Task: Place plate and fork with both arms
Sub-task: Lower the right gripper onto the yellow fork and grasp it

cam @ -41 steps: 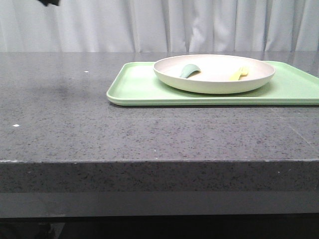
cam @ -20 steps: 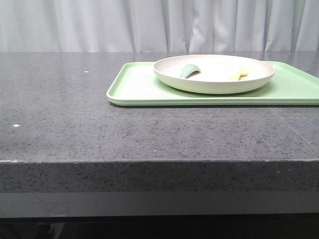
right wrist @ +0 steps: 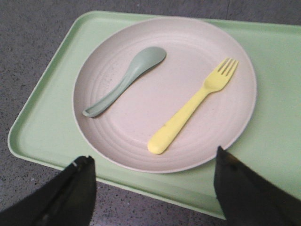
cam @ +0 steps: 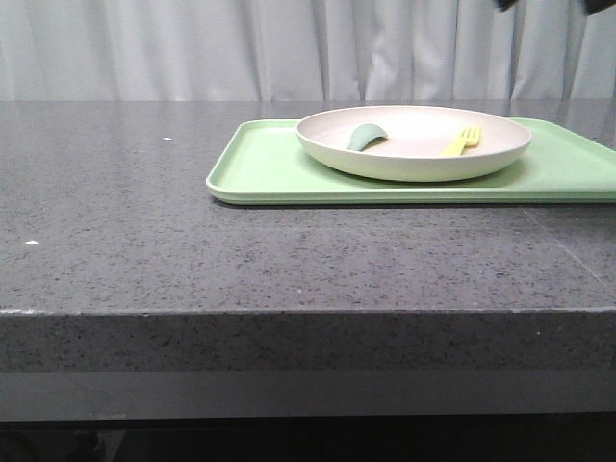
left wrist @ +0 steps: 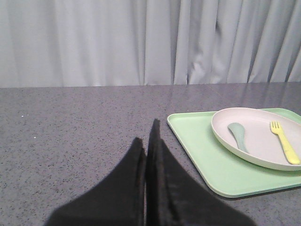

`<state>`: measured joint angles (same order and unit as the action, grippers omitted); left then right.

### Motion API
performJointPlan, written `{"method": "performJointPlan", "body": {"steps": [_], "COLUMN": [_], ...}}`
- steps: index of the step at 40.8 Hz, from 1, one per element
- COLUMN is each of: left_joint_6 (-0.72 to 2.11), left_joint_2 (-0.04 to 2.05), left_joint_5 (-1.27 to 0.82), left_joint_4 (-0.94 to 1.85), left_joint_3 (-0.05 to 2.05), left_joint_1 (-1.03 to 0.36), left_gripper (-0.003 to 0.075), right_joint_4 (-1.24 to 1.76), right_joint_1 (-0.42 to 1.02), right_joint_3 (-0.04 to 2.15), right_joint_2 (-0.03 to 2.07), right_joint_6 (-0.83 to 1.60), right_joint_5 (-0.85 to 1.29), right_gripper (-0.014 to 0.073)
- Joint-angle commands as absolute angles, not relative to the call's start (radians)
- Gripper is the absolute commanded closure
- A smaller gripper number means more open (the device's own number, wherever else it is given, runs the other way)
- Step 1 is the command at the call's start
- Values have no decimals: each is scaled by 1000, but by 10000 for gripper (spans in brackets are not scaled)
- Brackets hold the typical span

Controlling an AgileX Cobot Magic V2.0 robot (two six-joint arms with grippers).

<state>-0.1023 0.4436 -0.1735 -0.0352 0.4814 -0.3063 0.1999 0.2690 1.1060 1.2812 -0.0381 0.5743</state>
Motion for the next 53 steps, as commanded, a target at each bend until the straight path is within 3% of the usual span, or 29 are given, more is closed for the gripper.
{"method": "performJointPlan", "body": {"steps": [1,5,20,25,26,53], "left_joint_6": [-106,-106,-106,-106,-106,-106], "left_joint_2": [448,448,448,448,448,448], "left_joint_5": [-87,-87,-87,-87,-87,-87], "left_joint_4": [-27,-27,-27,-27,-27,-27], "left_joint_3": [508,508,508,508,508,508], "left_joint_1": [-309,-309,-309,-309,-309,-309], "left_gripper": [738,738,738,738,738,738], "right_joint_4": [211,210,190,176,175,171], "right_joint_1": [265,255,228,228,228,228], "right_joint_3": [1263,1380,1618,1638,1639,1641], "right_joint_2": [1382,1496,1777,1813,1818,1873], "right_joint_6": [-71,-104,-233,-260,-262,-275], "right_joint_5": [642,722,852,874,872,879], "right_gripper": [113,147,148,148,195,195]}}
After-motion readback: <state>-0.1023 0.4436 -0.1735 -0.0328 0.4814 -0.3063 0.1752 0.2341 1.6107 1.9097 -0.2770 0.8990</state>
